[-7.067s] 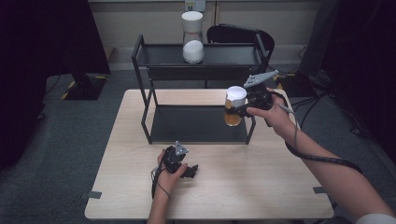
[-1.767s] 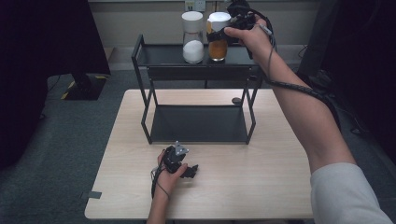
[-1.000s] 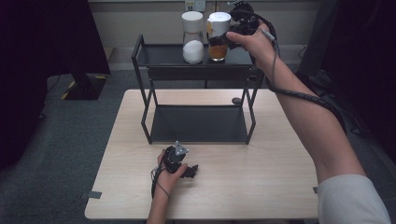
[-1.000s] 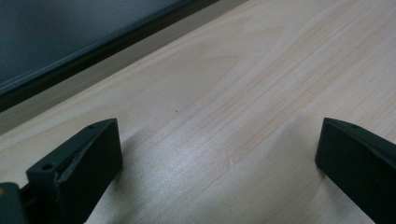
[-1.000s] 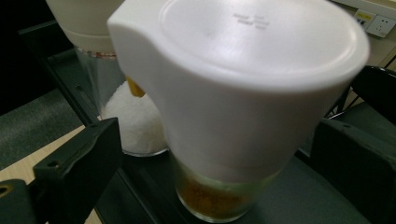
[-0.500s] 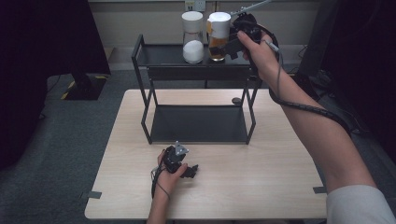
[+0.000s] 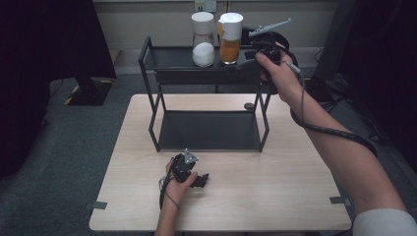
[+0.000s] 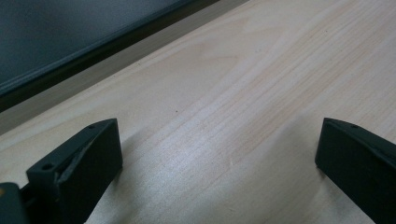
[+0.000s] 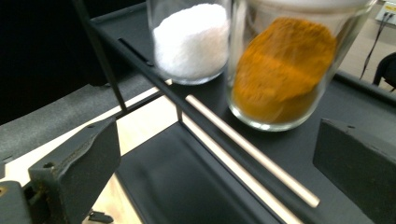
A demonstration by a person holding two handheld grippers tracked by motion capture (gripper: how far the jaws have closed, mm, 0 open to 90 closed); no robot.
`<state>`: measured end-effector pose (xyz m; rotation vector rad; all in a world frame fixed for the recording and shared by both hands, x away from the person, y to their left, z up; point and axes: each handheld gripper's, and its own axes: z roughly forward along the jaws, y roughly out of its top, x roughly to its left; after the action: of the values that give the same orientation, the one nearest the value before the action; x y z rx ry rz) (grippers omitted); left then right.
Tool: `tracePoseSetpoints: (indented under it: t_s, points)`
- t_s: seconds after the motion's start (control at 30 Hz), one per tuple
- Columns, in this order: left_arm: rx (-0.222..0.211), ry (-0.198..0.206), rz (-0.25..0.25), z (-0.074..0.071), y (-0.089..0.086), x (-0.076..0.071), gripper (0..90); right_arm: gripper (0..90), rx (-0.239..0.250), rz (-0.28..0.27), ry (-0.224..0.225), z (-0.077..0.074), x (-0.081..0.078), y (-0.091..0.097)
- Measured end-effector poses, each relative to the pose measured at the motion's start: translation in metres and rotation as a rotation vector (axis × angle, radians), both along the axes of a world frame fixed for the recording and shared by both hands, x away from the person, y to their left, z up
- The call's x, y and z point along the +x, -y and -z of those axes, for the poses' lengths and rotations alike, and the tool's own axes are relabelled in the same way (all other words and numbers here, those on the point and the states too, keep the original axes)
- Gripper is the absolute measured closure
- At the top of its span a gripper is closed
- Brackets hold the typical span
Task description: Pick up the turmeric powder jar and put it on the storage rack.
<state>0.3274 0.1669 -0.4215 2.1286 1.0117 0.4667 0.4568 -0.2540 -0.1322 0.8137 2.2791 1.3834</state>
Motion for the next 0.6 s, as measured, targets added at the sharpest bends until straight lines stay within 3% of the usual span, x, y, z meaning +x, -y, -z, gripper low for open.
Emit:
tracePoseSetpoints:
  t_s: [0.23,0.6]
  points:
    - [-0.001,0.0,0.0,0.0,0.0,0.0,0.0,0.0,0.015,-0.022,0.011,0.018,-0.012,0.007]
    - [-0.001,0.001,-0.001,0.0,0.0,0.0,0.0,0.0,0.025,-0.064,-0.017,0.043,-0.022,0.016]
